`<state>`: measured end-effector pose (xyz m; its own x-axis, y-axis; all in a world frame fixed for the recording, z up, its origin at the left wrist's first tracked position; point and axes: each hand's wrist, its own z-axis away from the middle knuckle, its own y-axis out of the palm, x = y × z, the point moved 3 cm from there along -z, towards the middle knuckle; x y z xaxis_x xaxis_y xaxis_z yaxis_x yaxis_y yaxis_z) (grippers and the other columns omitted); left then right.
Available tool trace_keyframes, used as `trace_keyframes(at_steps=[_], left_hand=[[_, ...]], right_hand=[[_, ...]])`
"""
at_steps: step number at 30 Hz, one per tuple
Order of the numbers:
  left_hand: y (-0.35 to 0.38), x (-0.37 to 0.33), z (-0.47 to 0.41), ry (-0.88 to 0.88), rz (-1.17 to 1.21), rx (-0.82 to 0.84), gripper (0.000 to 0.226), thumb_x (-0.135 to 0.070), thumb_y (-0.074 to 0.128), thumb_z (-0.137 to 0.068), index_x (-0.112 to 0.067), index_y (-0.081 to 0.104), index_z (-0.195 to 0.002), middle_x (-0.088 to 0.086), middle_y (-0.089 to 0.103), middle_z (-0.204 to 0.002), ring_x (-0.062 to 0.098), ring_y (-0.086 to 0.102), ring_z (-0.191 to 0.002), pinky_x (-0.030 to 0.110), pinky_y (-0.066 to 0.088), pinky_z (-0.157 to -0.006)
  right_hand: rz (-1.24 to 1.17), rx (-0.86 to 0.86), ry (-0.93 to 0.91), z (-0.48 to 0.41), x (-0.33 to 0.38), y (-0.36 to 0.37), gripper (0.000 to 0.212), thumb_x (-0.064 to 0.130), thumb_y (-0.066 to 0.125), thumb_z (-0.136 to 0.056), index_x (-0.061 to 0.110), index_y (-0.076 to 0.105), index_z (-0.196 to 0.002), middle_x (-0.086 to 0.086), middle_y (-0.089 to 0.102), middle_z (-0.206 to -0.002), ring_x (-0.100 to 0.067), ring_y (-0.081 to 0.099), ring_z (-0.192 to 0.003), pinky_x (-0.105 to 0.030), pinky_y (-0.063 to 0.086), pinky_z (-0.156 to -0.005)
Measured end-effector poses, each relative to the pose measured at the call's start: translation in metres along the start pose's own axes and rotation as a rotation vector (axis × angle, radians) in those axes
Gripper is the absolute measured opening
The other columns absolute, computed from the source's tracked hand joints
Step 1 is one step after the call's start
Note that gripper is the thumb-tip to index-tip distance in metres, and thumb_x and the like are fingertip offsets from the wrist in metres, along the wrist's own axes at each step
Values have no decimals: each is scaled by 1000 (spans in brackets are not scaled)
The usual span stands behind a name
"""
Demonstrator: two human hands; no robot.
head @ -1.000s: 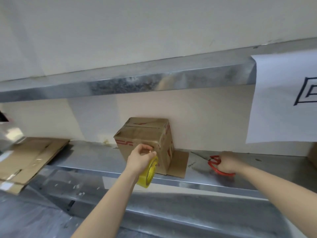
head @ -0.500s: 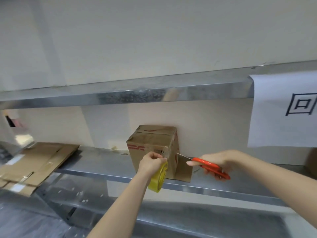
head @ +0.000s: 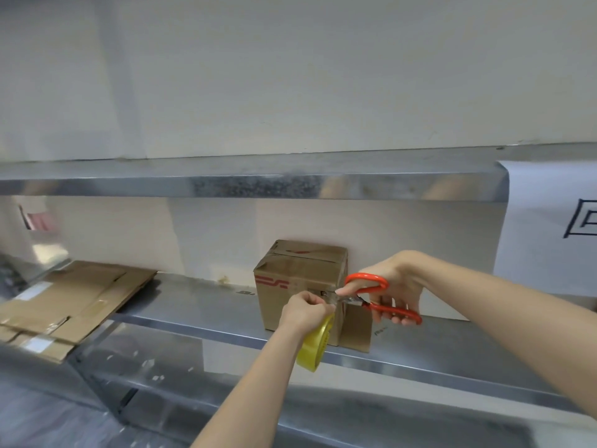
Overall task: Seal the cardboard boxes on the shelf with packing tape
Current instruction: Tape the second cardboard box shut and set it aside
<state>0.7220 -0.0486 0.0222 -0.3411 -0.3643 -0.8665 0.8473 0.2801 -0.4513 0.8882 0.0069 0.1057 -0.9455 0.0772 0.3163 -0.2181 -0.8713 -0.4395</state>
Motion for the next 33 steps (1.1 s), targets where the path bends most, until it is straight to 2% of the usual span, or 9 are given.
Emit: trace_keyframes(at_steps=[7, 11, 15, 20, 23, 26, 29, 31, 33], left_hand=[[-4, -2, 4, 29, -67, 22, 17, -38, 73, -78, -26, 61, -80, -8, 67, -89, 14, 62, -91, 27, 49, -80], [-6, -4, 4, 38, -64, 29, 17, -37, 73, -78, -26, 60, -78, -8, 67, -91, 14, 62, -93, 27, 49, -82], [-9, -3, 5, 44, -117, 61, 17, -33, 73, -74, -26, 57, -77, -6, 68, -97, 16, 62, -97, 34, 51, -92], [-23, 8, 0, 43, -79, 68, 20, -27, 74, -80, -22, 55, -76, -9, 64, -91, 13, 59, -95, 30, 49, -87], [-38, 10, -2, 55, -51, -10, 19, -26, 73, -80, -21, 55, -78, -10, 62, -97, 14, 59, -98, 29, 48, -82], [-50, 8, -3, 77, -47, -66, 20, -25, 73, -80, -20, 54, -78, -12, 62, -95, 11, 58, -91, 27, 47, -77], [-59, 6, -2, 89, -2, -82, 21, -25, 74, -79, -19, 54, -77, -11, 64, -97, 10, 60, -90, 28, 49, -75], [-64, 10, -3, 95, 72, -104, 22, -25, 76, -77, -18, 55, -77, -7, 68, -100, 15, 64, -93, 34, 54, -83], [-69, 14, -3, 104, 193, -114, 21, -20, 76, -79, -15, 56, -78, -6, 70, -103, 15, 66, -96, 36, 53, -88]], right_hand=[[116, -41, 30, -8, 17, 2, 85, 82, 50, -73, 0, 56, -92, -8, 43, -71, -19, 43, -53, -23, 41, -52], [152, -83, -39, -11, 19, -1, 74, 76, 50, -79, 2, 52, -83, -3, 37, -55, -12, 38, -37, -14, 35, -42], [218, -204, -157, -17, 13, -5, 60, 65, 53, -86, 8, 46, -69, -3, 38, -44, -13, 36, -32, -15, 33, -38], [364, -183, -143, -27, -6, 0, 58, 67, 62, -78, 10, 57, -74, -3, 47, -56, -13, 46, -42, -20, 42, -42], [576, -294, -115, -31, -15, 5, 55, 69, 63, -76, 14, 61, -83, -1, 56, -71, -15, 52, -58, -22, 43, -51], [729, -440, -35, -49, -31, 6, 38, 48, 65, -86, 14, 53, -72, 1, 55, -69, -11, 48, -53, -19, 40, -42], [707, -478, 38, -82, -57, 7, 21, 28, 63, -89, 16, 55, -74, 2, 53, -65, -12, 54, -52, -17, 45, -55], [671, -494, -56, -96, -74, 7, 9, 23, 54, -96, 14, 56, -95, -5, 63, -83, -4, 62, -50, -12, 46, -52], [675, -553, -71, -106, -92, 3, 20, 31, 56, -94, 16, 61, -105, -5, 68, -112, -8, 71, -80, -14, 50, -63]])
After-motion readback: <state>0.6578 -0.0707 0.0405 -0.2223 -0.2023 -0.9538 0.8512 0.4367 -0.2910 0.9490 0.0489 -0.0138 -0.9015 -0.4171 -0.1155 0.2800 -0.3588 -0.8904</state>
